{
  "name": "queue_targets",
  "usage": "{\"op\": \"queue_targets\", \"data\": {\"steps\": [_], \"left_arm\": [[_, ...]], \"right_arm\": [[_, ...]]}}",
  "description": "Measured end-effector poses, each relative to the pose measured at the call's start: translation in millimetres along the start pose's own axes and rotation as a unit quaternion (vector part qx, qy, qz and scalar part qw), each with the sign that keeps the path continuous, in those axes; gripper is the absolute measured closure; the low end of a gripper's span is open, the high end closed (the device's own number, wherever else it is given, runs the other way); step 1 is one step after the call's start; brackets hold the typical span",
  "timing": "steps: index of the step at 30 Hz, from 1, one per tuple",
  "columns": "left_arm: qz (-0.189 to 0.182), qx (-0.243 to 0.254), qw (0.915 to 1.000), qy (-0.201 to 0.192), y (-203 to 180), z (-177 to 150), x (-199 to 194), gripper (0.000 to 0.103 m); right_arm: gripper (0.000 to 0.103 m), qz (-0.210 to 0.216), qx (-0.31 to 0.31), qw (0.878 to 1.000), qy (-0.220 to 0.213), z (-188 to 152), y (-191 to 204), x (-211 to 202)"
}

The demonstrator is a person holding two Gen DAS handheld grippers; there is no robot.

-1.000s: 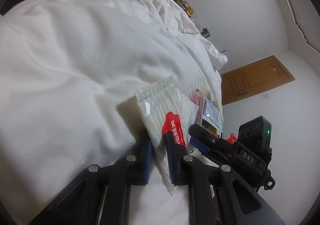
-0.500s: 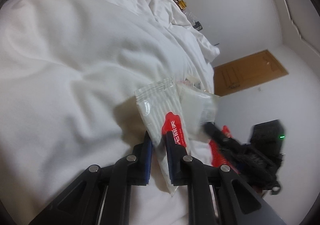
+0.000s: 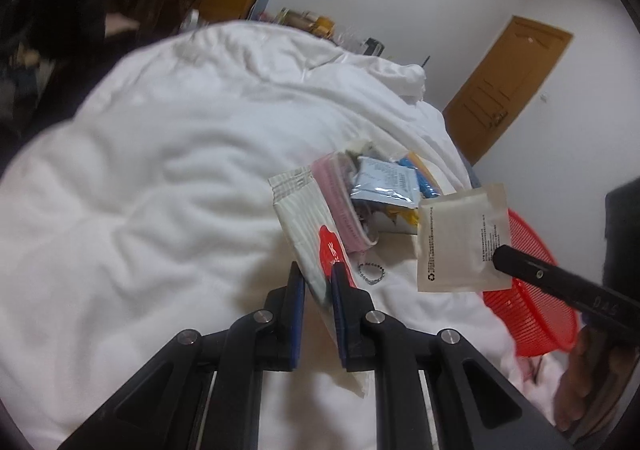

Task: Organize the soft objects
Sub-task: 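Grasp the white paper sachet with the right tool while the left tool holds the red-label packet, then carry the red-label packet and white sachet into the red basket and open both tools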

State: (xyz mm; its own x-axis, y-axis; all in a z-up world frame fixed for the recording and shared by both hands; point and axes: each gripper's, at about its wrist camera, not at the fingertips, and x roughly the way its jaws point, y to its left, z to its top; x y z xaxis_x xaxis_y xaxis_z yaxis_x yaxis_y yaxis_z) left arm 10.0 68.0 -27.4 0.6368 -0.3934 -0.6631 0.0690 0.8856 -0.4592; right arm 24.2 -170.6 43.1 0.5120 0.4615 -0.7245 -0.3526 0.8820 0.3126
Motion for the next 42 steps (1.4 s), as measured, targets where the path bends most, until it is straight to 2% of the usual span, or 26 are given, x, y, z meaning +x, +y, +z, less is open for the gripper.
{"op": "queue_targets", "data": {"steps": [6,15,20,25,28,30,32,33,34,36,38,40,42], "left_arm": [[0.02,0.063,0.9973,-0.032,-26,-4,-13,0.091],[0.017,0.099,0.9932,-0.059,-45,-5,-28,0.092],[0.001,0.117,0.9907,-0.069,-64,1,-38,0.093],[-0.036,0.144,0.9859,-0.078,-98,10,-52,0.093],[-0.056,0.164,0.9819,-0.077,-121,18,-58,0.093],[-0.063,0.166,0.9812,-0.076,-128,22,-61,0.093],[-0.068,0.153,0.984,-0.062,-123,26,-58,0.092],[-0.069,0.14,0.9864,-0.051,-116,28,-54,0.088],[-0.071,0.121,0.9896,-0.033,-104,29,-46,0.07],[-0.06,0.059,0.9965,-0.004,-71,30,-32,0.046],[-0.025,0.006,0.9997,0.002,-33,26,-19,0.044],[0.002,-0.033,0.9994,0.009,-3,20,-7,0.044],[0.003,-0.053,0.9983,0.024,11,17,4,0.044]], "right_arm": [[0.102,-0.013,-0.004,1.0,-0.021,-6,-1,-17],[0.102,-0.029,0.006,0.998,-0.046,-5,-23,-51],[0.102,-0.045,0.029,0.995,-0.08,-6,-49,-91],[0.102,-0.058,0.07,0.989,-0.114,-7,-86,-125],[0.102,-0.073,0.1,0.983,-0.134,-11,-112,-138],[0.102,-0.066,0.114,0.982,-0.135,-15,-121,-139],[0.102,-0.06,0.122,0.982,-0.133,-19,-127,-136],[0.102,-0.061,0.121,0.982,-0.132,-20,-127,-134],[0.102,-0.058,0.122,0.982,-0.131,-21,-126,-131],[0.102,-0.052,0.119,0.983,-0.128,-22,-123,-128],[0.102,-0.056,0.113,0.983,-0.13,-21,-120,-129],[0.102,-0.053,0.111,0.984,-0.131,-21,-118,-129],[0.102,-0.056,0.107,0.984,-0.13,-21,-115,-129]]}}
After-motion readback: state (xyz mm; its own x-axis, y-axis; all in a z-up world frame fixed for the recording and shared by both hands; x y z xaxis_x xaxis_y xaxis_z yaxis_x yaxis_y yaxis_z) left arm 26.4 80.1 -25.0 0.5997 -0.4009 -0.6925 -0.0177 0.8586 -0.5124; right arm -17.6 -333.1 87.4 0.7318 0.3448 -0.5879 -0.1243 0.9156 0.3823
